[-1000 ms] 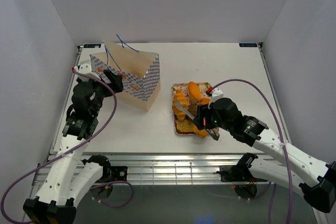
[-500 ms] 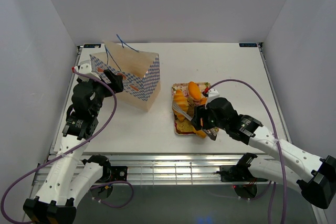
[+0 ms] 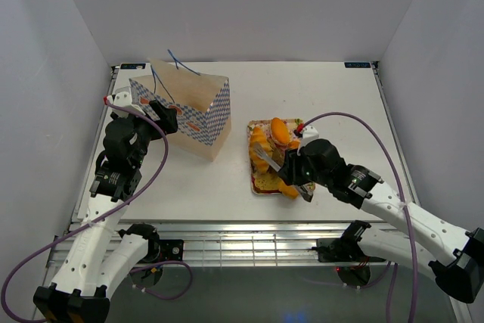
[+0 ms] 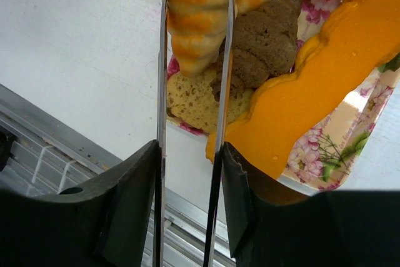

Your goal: Place the fake bread into the paper bag

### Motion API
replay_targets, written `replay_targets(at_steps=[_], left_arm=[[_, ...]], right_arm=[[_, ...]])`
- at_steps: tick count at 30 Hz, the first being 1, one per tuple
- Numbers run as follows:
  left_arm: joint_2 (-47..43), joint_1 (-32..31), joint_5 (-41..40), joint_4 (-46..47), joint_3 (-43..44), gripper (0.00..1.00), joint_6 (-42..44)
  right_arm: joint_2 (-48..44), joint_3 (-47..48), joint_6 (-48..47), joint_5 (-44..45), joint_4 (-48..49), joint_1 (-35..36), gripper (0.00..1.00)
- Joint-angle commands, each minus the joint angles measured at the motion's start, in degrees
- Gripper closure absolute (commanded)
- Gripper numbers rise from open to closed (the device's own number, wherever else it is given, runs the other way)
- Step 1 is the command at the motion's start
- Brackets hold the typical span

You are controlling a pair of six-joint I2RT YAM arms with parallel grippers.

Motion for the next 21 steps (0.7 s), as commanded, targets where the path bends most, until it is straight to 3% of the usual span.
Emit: replay_targets(at_steps=[1,10,21], left_arm=[[-0.6,-0.3,0.8,0.0,0.0,0.02,-0.3],[-0.5,-0.3,0.7,0.0,0.0,0.02,-0.4],[-1.1,-0.3,-0.7,0.0,-0.1,0.02,-0.4]], right_arm=[[-3.2,5.9,0.3,2.5,0.2,0.1,0.53],[-3.3,13.1,-3.1,4.7,0.1,0.0,0.54],[5.8,29.1,-12.4,-1.5,10.6,0.1,0.55]])
